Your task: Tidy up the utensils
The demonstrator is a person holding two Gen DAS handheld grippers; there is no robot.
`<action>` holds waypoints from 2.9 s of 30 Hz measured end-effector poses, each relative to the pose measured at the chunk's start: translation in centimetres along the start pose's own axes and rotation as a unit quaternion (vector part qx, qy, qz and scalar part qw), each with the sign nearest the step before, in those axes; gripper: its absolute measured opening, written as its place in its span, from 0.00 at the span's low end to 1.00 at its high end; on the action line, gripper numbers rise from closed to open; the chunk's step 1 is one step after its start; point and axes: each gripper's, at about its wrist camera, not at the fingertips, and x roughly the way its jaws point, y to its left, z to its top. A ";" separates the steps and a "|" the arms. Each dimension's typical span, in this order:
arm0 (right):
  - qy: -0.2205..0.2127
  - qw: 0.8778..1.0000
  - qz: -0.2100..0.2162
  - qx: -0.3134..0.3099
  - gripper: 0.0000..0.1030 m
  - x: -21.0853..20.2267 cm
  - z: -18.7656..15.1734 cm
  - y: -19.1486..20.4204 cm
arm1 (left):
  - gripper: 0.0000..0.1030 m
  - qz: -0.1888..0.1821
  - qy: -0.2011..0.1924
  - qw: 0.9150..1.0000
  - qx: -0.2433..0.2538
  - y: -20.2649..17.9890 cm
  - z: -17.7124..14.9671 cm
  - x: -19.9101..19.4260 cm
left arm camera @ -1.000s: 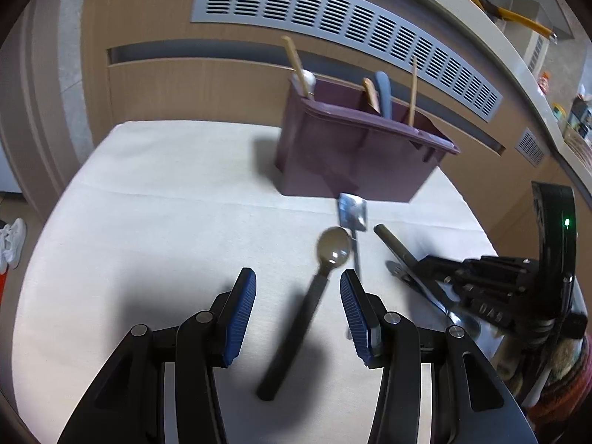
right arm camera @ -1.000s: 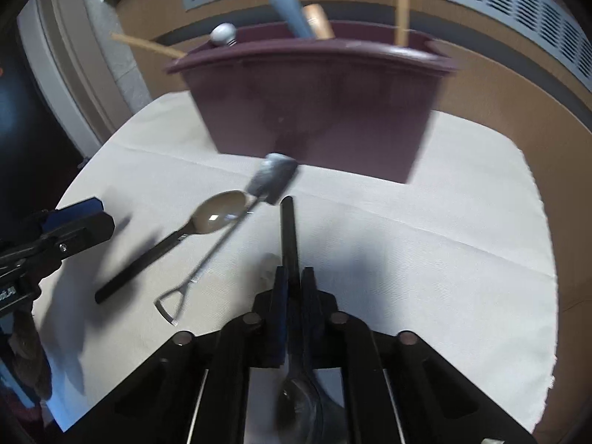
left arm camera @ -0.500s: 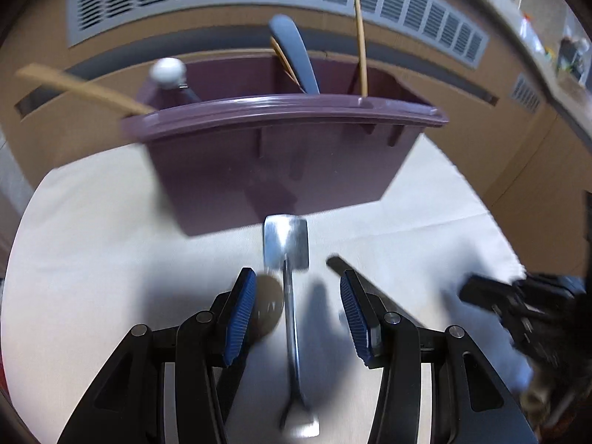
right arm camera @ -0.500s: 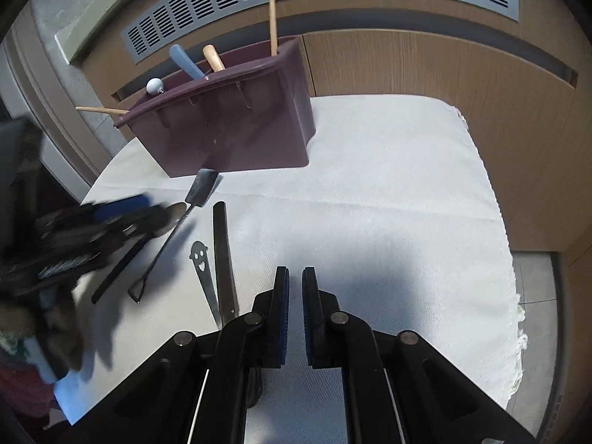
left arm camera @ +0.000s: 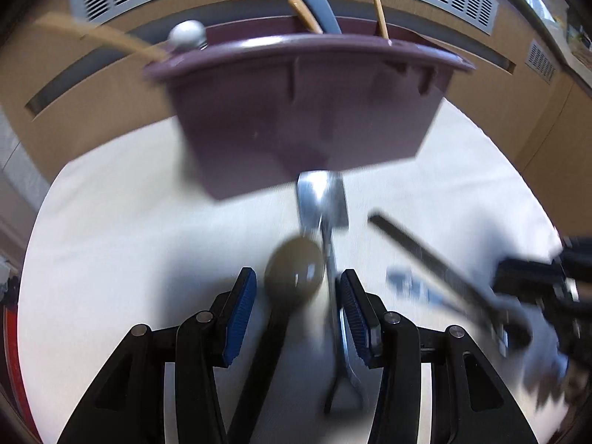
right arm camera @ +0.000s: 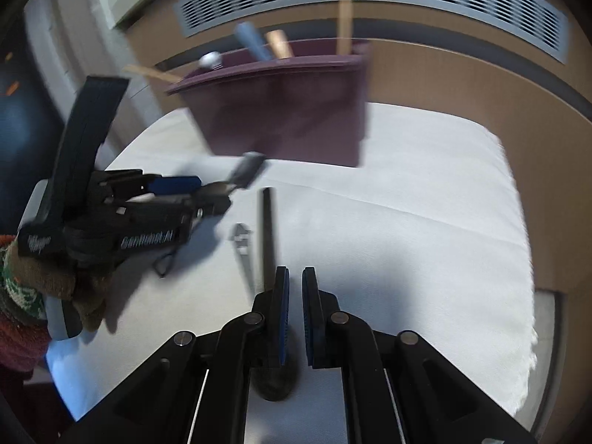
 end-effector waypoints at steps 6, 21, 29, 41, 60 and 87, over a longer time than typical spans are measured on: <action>0.032 0.999 -0.020 -0.023 0.11 3.0 2.3 1.9 | 0.47 -0.006 0.007 1.000 -0.003 0.8 -3.2 -2.3; 0.021 0.996 -0.077 0.041 0.11 1.3 -0.5 -2.7 | 0.50 -0.072 -0.047 0.996 0.028 -0.6 2.2 -1.5; 0.009 0.996 -0.064 0.055 0.12 0.9 -1.6 -3.4 | 0.49 -0.052 -0.011 0.998 0.028 -1.2 4.9 2.2; -0.019 0.996 -0.004 0.088 0.30 0.9 -2.2 -4.4 | 0.32 -0.022 -0.002 1.000 0.014 -2.1 5.0 2.9; 0.027 0.993 -0.116 0.006 0.19 2.7 -0.1 -1.3 | 0.32 -0.058 -0.134 0.986 -0.079 1.0 -3.6 -10.5; -0.080 0.993 -0.085 -0.019 0.11 -4.7 -0.6 2.9 | 0.14 -0.063 -0.121 0.987 -0.089 1.4 -3.2 -12.2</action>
